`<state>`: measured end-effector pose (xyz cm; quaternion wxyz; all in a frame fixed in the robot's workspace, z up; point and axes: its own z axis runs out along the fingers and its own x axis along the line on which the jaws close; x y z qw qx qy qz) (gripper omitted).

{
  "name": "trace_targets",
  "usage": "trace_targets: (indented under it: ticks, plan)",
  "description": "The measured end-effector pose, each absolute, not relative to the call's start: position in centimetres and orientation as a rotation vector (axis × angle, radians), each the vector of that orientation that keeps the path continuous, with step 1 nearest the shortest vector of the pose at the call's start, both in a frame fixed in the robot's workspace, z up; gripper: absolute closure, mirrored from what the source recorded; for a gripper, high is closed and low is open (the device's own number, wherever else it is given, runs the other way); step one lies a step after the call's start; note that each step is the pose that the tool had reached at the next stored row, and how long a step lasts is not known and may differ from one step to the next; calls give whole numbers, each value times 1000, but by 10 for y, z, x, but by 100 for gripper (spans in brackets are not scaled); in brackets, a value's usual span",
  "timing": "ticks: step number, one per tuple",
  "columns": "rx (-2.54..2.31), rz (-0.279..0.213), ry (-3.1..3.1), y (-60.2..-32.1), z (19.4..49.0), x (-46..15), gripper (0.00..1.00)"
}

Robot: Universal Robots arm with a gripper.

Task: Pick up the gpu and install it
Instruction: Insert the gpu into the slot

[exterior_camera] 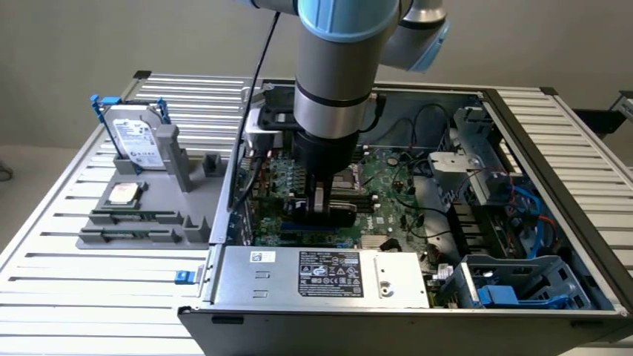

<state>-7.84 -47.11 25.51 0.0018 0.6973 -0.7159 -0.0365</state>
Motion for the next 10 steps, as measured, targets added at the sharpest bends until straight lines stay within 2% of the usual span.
trace_targets:
  ticks: [10]
  plan:
    - [2221, -114, -2212, -471, 253, -78, 73]
